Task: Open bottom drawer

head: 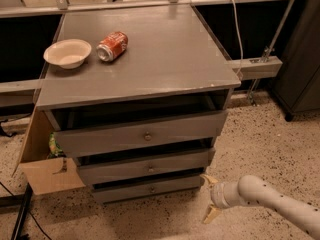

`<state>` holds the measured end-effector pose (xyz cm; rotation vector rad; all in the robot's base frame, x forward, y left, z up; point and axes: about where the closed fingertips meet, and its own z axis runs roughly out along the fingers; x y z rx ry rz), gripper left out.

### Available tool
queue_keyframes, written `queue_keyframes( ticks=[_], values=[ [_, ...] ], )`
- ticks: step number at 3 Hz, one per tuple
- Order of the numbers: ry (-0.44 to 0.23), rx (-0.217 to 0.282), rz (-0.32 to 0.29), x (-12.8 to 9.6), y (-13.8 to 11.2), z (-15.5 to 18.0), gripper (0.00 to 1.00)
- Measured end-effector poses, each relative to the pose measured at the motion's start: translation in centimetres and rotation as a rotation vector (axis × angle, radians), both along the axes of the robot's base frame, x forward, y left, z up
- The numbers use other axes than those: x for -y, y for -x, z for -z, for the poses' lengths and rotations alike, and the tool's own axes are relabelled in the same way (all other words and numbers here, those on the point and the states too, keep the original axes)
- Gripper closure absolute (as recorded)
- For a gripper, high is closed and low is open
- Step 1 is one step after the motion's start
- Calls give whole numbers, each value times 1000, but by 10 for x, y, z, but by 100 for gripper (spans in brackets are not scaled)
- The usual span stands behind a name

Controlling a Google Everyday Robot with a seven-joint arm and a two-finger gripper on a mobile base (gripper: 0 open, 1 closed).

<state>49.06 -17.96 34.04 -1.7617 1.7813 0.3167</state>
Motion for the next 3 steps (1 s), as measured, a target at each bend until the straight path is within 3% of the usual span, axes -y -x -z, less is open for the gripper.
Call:
queue_keyframes(
  ticks=[3],
  values=[
    [-34, -17, -31, -24, -17, 52, 0]
  ],
)
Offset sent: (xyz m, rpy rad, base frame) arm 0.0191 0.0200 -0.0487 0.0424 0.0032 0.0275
